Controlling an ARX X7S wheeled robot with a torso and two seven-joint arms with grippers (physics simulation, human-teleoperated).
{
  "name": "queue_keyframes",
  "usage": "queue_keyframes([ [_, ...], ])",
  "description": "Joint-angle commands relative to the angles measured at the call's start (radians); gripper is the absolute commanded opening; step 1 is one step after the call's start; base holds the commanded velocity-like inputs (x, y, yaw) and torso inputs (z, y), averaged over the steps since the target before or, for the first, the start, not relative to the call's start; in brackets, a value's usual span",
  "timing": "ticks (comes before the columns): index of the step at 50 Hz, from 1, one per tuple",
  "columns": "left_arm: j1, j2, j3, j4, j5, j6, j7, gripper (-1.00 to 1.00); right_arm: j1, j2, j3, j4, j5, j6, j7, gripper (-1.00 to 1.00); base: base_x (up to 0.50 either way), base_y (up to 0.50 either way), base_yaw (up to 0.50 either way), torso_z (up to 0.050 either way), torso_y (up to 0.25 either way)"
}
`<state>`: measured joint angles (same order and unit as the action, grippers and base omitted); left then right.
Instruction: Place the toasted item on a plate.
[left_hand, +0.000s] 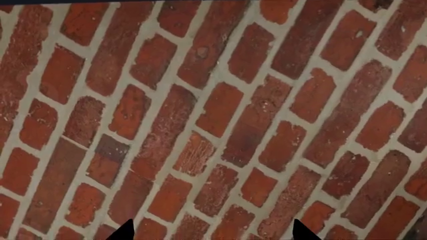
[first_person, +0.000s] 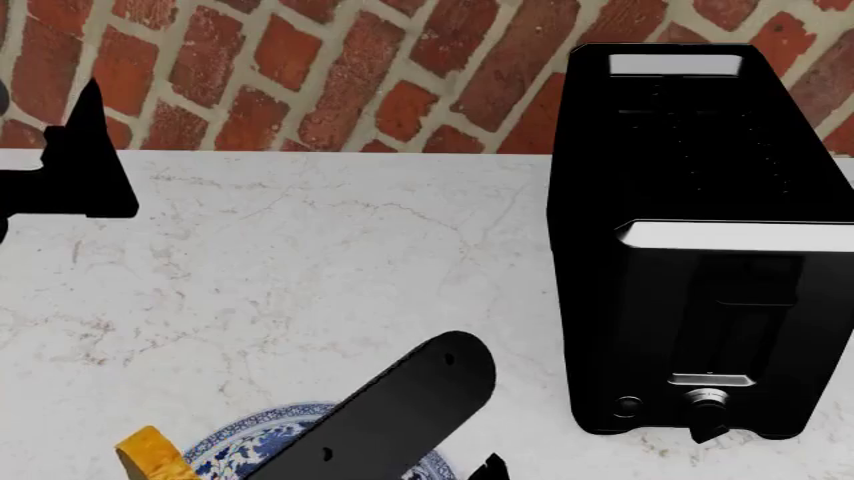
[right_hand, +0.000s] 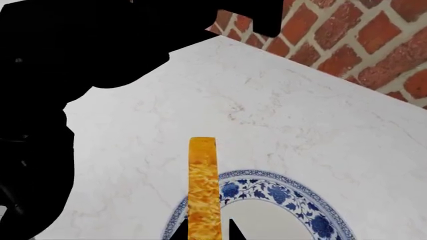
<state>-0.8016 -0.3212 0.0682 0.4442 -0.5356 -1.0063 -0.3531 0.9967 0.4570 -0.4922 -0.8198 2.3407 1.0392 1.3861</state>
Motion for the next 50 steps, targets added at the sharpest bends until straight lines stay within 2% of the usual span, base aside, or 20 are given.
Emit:
queue_keyframes([
  [1, 0.013, -0.002, 0.001, -0.009, 0.000, 0.017, 0.002, 1.00, -0.013, -0.012, -0.014, 0.031, -0.054, 0.038, -0.044, -1.00, 0.00, 0.00, 0.00, 0.000, 0.000],
  [28, 0.022, -0.006, 0.009, -0.018, -0.004, 0.032, -0.002, 1.00, -0.106, -0.007, 0.044, 0.100, -0.249, 0.152, -0.220, -1.00, 0.00, 0.00, 0.00, 0.000, 0.000],
  [45, 0.015, -0.009, 0.011, -0.016, -0.011, 0.029, -0.007, 1.00, -0.125, -0.008, 0.037, 0.113, -0.293, 0.166, -0.258, -1.00, 0.00, 0.00, 0.00, 0.000, 0.000],
  [46, 0.015, -0.009, 0.012, -0.017, -0.011, 0.029, -0.007, 1.00, -0.123, -0.008, 0.036, 0.112, -0.296, 0.168, -0.259, 1.00, 0.00, 0.00, 0.00, 0.000, 0.000],
  [50, 0.011, -0.008, 0.014, -0.020, -0.011, 0.031, -0.008, 1.00, -0.116, -0.006, 0.035, 0.113, -0.293, 0.162, -0.258, 1.00, 0.00, 0.00, 0.00, 0.000, 0.000],
])
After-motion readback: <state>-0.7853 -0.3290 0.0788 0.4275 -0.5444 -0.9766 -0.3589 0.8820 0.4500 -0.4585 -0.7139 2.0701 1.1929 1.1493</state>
